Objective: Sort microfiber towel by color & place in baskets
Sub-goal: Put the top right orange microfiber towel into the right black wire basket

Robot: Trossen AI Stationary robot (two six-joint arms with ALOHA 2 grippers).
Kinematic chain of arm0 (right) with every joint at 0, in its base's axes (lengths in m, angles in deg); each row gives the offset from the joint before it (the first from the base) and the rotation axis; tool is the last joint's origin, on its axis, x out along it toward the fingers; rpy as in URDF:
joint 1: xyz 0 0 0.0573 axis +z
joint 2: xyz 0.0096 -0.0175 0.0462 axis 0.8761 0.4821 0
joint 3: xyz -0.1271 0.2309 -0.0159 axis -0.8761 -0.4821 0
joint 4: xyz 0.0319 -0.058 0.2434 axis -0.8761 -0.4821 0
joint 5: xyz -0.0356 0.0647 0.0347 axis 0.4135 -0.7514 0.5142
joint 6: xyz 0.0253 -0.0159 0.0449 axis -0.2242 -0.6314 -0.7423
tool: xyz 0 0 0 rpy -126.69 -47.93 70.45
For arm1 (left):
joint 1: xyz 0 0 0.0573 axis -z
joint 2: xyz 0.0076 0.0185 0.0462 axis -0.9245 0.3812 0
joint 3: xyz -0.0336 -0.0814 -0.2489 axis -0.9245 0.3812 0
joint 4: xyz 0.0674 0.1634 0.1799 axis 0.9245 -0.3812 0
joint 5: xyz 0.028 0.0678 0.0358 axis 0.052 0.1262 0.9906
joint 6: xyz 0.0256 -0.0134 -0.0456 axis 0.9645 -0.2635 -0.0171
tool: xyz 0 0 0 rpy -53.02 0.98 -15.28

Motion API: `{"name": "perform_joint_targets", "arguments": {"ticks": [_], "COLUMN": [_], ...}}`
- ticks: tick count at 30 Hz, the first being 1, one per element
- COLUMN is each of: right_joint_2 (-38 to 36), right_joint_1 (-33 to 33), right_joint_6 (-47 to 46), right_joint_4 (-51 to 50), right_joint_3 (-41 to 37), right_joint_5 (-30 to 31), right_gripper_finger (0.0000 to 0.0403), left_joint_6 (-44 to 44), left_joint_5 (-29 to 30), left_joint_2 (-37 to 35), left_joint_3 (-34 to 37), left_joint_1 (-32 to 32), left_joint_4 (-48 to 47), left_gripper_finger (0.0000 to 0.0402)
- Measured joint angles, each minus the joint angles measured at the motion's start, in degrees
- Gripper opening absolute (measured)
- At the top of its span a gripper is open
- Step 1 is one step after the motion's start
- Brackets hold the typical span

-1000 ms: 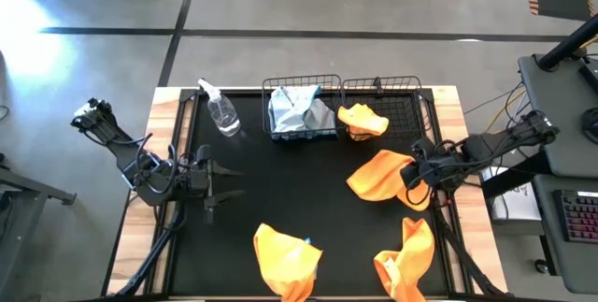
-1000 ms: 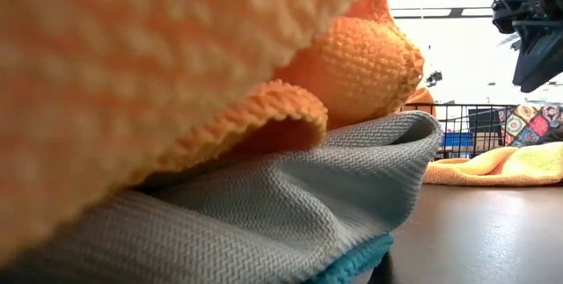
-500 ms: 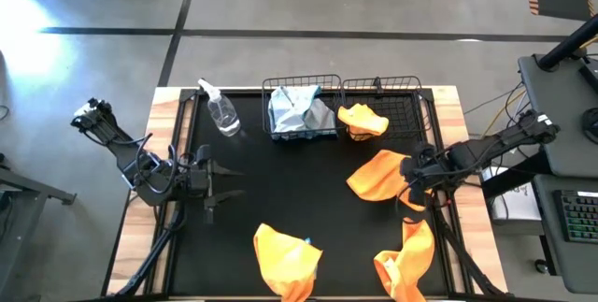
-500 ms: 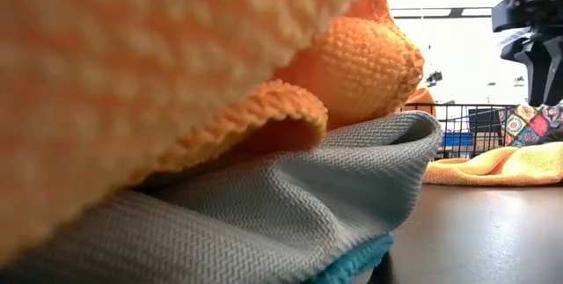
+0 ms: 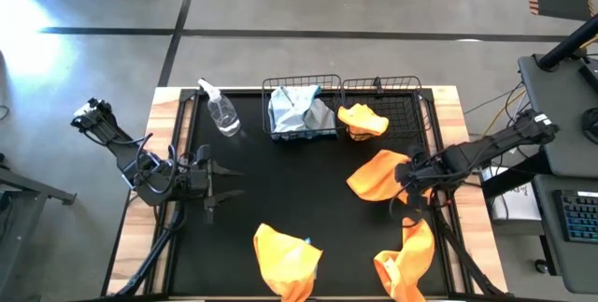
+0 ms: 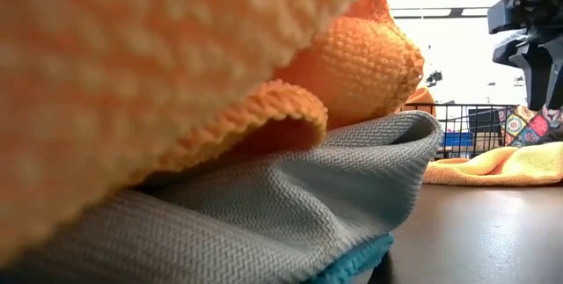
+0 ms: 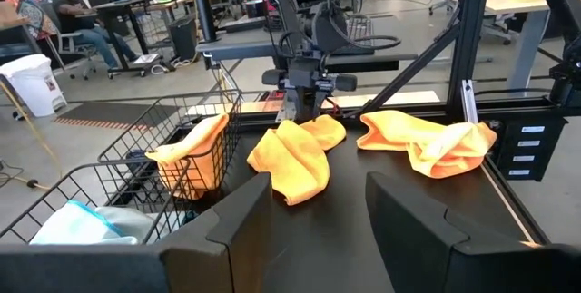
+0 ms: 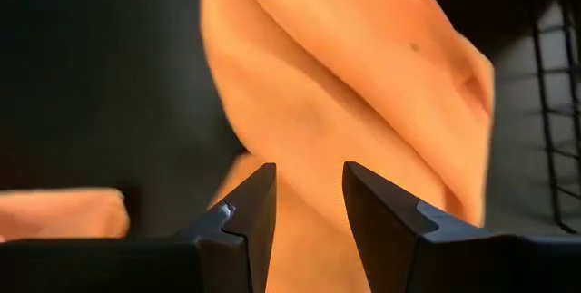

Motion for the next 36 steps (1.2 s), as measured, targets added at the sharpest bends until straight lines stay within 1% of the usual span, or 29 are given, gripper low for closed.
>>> {"name": "perform_joint_targets", "arguments": {"ticks": [3, 5, 14, 19, 23, 25, 28, 36], "right_joint_2": [2.41, 4.59, 15.43, 20.52, 23.82, 25.22, 27.00, 30.37], "right_joint_1": [0.00, 0.00, -0.02, -0.02, -0.01, -0.02, -0.02, -0.02], "right_joint_6": [-1.56, -4.33, -19.31, -20.67, -23.64, -22.13, -16.48, -1.82], "right_joint_4": [2.93, 2.98, 3.10, 3.45, 4.00, 5.00, 8.06, 22.53], "right_joint_3": [0.06, 0.11, 0.11, 0.11, 0.11, 0.11, 0.11, 0.11], "right_joint_5": [-0.03, -0.20, -7.13, -7.48, -7.49, -7.29, -6.73, -3.92], "right_gripper_finger": [0.0123, 0.0123, 0.0123, 0.0123, 0.0123, 0.0123, 0.0123, 0.0123], "left_joint_6": [-0.01, -0.02, -0.02, -0.02, -0.45, -0.61, -0.63, -0.63], "left_joint_5": [0.00, 0.00, 0.00, 0.00, 0.00, 0.00, 0.00, 0.00], "left_joint_2": [0.00, 0.00, 0.00, 0.00, 0.00, 0.00, 0.00, 0.00], "left_joint_3": [0.00, 0.00, 0.00, 0.00, 0.00, 0.00, 0.00, 0.00], "left_joint_1": [0.00, 0.00, 0.00, 0.00, 0.00, 0.00, 0.00, 0.00], "left_joint_4": [0.00, 0.00, 0.00, 0.00, 0.00, 0.00, 0.00, 0.00], "left_gripper_finger": [0.0165, 0.0165, 0.0165, 0.0165, 0.0165, 0.0165, 0.0165, 0.0165]}}
